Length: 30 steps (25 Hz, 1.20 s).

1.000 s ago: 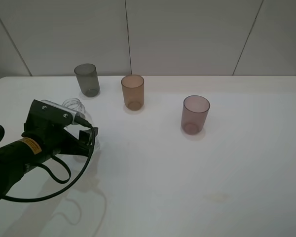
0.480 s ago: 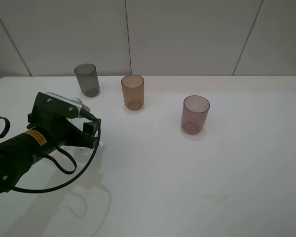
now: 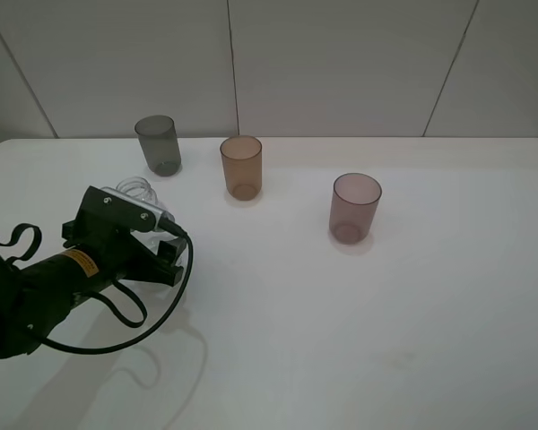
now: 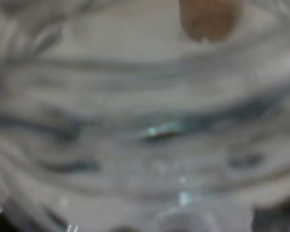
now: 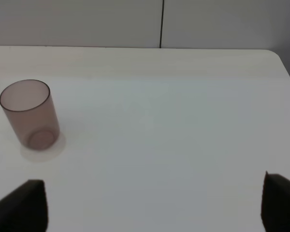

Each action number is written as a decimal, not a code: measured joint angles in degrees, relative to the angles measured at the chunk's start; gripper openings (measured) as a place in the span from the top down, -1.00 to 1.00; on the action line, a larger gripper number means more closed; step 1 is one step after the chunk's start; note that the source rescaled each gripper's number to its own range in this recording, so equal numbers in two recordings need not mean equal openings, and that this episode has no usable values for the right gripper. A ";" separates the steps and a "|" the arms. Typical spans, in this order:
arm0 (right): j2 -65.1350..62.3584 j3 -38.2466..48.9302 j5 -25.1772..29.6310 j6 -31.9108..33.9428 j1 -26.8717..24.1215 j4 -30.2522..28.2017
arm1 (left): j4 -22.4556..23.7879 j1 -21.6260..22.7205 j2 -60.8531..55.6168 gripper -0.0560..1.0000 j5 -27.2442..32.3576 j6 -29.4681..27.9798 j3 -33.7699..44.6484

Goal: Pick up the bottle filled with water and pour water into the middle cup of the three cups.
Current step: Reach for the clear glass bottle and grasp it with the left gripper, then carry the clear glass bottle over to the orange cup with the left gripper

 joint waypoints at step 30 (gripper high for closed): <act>0.00 0.00 0.00 0.00 0.00 0.00 | 1.57 0.00 3.14 0.87 0.11 -3.22 -3.84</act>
